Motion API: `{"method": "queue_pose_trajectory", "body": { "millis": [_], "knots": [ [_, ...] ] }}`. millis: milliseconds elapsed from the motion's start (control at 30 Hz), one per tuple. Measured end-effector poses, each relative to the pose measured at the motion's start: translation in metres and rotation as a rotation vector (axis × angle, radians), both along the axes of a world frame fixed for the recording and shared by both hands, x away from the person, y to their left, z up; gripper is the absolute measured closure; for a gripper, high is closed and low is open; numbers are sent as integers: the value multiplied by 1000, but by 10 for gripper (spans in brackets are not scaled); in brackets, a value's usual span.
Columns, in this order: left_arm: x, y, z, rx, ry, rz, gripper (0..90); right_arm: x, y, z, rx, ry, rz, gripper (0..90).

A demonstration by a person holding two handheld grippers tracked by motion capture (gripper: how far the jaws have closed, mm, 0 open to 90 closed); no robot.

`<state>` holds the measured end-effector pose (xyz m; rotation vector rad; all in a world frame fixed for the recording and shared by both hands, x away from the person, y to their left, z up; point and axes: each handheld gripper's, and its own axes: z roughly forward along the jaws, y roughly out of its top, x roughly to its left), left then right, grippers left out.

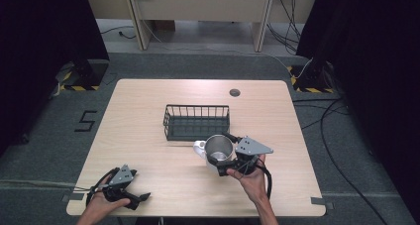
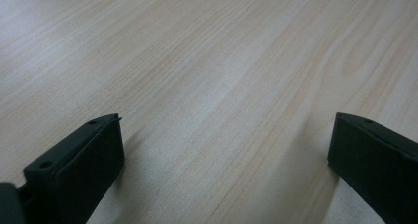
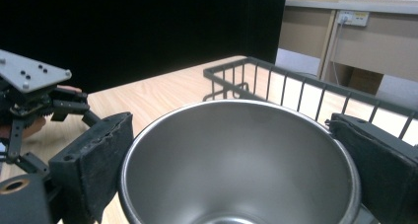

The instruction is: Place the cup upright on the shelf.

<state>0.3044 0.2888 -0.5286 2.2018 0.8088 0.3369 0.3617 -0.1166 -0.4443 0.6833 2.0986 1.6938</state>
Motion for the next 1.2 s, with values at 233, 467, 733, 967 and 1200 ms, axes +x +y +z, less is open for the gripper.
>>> {"method": "queue_pose_trajectory", "body": {
  "millis": [233,467,733,967,1200],
  "knots": [
    [0,0,0,0,0,0,0,9,1,17,8,-7,11,62],
    [0,0,0,1,-1,0,0,21,8,36,-3,-15,31,62],
    [0,0,0,-3,-1,1,0,32,14,50,-6,-16,49,62],
    [0,0,0,-7,0,3,0,43,16,65,5,-21,52,62],
    [0,0,0,-4,0,2,0,56,18,74,-1,-24,54,62]
  ]
}}
